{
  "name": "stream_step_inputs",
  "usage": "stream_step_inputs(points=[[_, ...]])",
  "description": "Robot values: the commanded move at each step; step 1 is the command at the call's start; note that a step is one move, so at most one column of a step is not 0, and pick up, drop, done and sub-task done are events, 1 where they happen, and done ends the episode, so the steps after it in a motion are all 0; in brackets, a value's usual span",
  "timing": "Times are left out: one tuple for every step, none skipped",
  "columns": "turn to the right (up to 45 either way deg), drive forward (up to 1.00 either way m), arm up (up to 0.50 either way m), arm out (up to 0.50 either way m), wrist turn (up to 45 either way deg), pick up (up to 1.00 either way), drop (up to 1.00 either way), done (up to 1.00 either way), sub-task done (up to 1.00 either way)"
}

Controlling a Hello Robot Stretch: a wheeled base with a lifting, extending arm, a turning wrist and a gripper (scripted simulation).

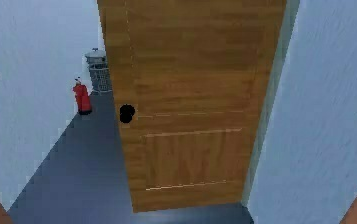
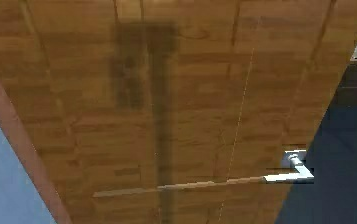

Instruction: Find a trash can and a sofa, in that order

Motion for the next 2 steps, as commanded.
stream_step_inputs(points=[[0.0,0.45,0.00,0.00,0.0,0.00,0.00,0.00,0.00],[-45.0,0.00,0.00,0.00,0.0,0.00,0.00,0.00,0.00]])
